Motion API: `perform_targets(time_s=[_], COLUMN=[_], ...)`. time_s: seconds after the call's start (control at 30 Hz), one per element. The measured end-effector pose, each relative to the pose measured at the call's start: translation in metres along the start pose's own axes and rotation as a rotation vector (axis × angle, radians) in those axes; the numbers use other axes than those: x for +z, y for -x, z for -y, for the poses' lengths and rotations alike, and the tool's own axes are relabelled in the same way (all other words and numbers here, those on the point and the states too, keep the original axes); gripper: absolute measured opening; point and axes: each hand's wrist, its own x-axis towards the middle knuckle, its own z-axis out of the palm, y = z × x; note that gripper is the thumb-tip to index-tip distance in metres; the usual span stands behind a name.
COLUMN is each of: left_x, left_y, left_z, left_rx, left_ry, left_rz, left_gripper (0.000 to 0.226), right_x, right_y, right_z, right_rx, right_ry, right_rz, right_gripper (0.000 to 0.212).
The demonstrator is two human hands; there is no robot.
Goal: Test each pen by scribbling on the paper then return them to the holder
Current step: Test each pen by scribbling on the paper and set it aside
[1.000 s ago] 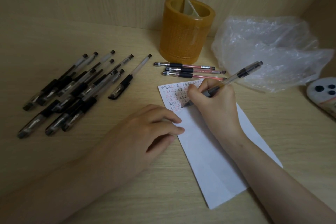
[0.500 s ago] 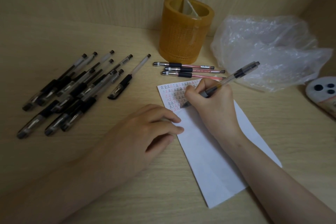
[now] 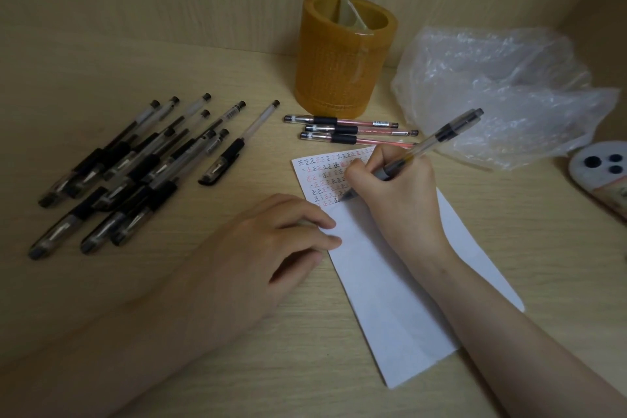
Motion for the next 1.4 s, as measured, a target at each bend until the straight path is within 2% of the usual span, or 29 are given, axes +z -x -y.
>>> perform_targets(time_s=[0.23, 0.33, 0.43, 0.47, 0.53, 0.57, 0.67, 0.77, 0.87, 1.0, 1.1, 1.17, 1.23, 1.33, 1.4], left_x=[-0.001, -0.003, -0.004, -0.004, -0.004, -0.004, -0.005, -0.005, -0.005, -0.005, -0.005, -0.005, -0.005, -0.006, -0.006], left_y=[-0.001, 0.0, 0.0, 0.0, 0.0, 0.0, 0.001, 0.0, 0.0, 0.0, 0.001, 0.001, 0.001, 0.001, 0.001], left_z=[0.0, -0.001, -0.001, -0.001, -0.002, -0.003, -0.003, -0.003, -0.003, -0.003, -0.003, -0.002, -0.002, -0.003, -0.003], left_rx=[0.017, 0.011, 0.012, 0.011, 0.008, 0.008, 0.007, 0.007, 0.003, 0.002, -0.004, -0.001, 0.004, 0.004, 0.004], left_ry=[0.021, 0.02, 0.027, 0.029, 0.032, 0.034, 0.019, 0.022, 0.023, 0.019, 0.018, 0.017, 0.015, 0.009, 0.011], left_rz=[-0.005, 0.009, -0.001, -0.004, -0.005, -0.005, -0.001, -0.001, 0.003, 0.0, 0.007, 0.013, 0.012, 0.013, 0.015], left_gripper=[0.029, 0.03, 0.03, 0.029, 0.029, 0.029, 0.03, 0.03, 0.031, 0.03, 0.031, 0.031, 0.031, 0.031, 0.031], right_x=[-0.002, -0.008, -0.018, -0.021, -0.026, -0.029, -0.04, -0.049, -0.051, -0.052, -0.053, -0.052, -0.052, -0.05, -0.048], right_y=[-0.001, -0.008, -0.018, -0.019, -0.021, -0.023, -0.026, -0.028, -0.032, -0.034, -0.033, -0.033, -0.033, -0.031, -0.031], right_z=[-0.001, 0.001, 0.005, 0.007, 0.012, 0.013, 0.016, 0.01, 0.001, -0.005, -0.006, -0.004, 0.002, 0.008, 0.007], right_rx=[-0.005, 0.146, 0.294, 0.289, 0.291, 0.293, 0.317, 0.442, 0.541, 0.516, 0.512, 0.541, 0.585, 0.656, 0.684], right_ry=[-0.009, -0.246, -0.658, -0.771, -0.908, -0.944, -0.979, -1.165, -1.394, -1.346, -1.407, -1.465, -1.432, -1.338, -1.336], right_rz=[-0.004, -0.03, 0.127, 0.177, 0.22, 0.24, 0.358, 0.502, 0.63, 0.664, 0.691, 0.678, 0.559, 0.329, 0.288], right_gripper=[0.032, 0.047, 0.061, 0.057, 0.032, 0.022, 0.029, 0.058, 0.069, 0.058, 0.049, 0.053, 0.056, 0.046, 0.045])
